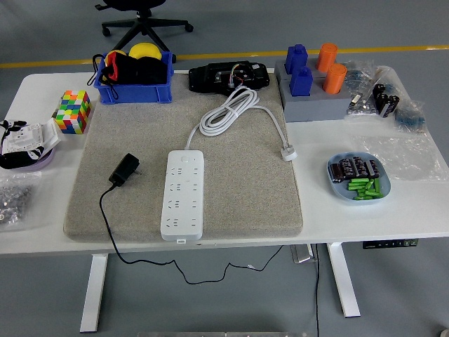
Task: Pull the plug out,throw it away,press the button
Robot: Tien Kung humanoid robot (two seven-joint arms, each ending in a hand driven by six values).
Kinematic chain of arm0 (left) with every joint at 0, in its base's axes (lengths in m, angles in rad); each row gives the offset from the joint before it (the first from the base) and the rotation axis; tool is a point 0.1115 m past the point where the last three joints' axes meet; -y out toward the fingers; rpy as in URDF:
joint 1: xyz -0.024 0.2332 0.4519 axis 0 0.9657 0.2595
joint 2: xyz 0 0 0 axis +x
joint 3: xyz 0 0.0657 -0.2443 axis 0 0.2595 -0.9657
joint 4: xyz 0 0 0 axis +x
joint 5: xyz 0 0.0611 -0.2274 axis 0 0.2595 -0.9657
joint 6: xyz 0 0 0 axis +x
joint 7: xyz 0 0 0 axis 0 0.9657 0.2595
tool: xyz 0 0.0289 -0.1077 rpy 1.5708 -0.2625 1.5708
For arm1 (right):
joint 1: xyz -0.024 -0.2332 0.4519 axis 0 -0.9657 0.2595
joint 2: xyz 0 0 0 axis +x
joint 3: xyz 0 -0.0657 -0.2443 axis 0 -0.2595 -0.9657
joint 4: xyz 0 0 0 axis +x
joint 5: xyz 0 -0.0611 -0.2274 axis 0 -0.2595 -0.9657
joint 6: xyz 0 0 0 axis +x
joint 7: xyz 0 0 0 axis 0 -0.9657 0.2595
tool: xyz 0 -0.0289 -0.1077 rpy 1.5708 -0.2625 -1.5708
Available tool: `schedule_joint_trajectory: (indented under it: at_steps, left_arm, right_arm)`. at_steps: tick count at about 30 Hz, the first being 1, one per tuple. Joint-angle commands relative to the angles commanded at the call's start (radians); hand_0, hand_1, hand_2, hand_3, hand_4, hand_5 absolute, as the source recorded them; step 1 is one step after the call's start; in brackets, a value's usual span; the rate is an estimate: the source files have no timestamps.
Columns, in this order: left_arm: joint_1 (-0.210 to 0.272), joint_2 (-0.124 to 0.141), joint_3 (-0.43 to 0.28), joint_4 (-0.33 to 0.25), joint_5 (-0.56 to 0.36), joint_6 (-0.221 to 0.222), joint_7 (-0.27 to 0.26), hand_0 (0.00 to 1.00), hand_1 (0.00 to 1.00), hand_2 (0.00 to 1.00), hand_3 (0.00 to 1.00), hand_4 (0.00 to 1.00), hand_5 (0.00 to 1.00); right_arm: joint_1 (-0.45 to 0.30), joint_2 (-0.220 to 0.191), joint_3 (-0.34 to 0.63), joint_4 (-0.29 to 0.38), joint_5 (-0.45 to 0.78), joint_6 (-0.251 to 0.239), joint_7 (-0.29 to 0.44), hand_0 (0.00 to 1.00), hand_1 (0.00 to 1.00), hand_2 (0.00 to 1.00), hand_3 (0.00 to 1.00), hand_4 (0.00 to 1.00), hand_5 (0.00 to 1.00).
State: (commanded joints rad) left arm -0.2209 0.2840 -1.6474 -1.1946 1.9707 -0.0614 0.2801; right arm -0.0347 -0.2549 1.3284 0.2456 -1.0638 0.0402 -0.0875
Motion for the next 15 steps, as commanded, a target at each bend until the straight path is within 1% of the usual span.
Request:
schedule_joint_trajectory:
  at_steps: [5, 11, 15]
  left_arm:
    - [0.011, -0.009, -0.021, -0.003, 0.005, 0.004, -0.006, 0.894, 0.903, 0.824, 0.855, 0.704, 0.143]
    - [0.037, -0.046, -0.065, -0.015, 0.01, 0.009, -0.016, 0.892, 0.898, 0.828, 0.854, 0.7, 0.137]
    - [0.051, -0.049, -0.068, -0.014, 0.006, 0.011, -0.023, 0.892, 0.894, 0.828, 0.855, 0.699, 0.137]
  right_arm:
    - [0.0, 0.0, 0.009, -0.001, -0.004, 0.0, 0.0, 0.728, 0.678, 0.66, 0.629, 0.742, 0.597]
    - [0.0, 0.007, 0.018, -0.002, -0.007, 0.002, -0.002, 0.728, 0.678, 0.66, 0.629, 0.742, 0.597]
    - [0.002, 0.012, 0.026, -0.002, -0.012, 0.003, -0.002, 0.728, 0.678, 0.66, 0.629, 0.742, 0.598]
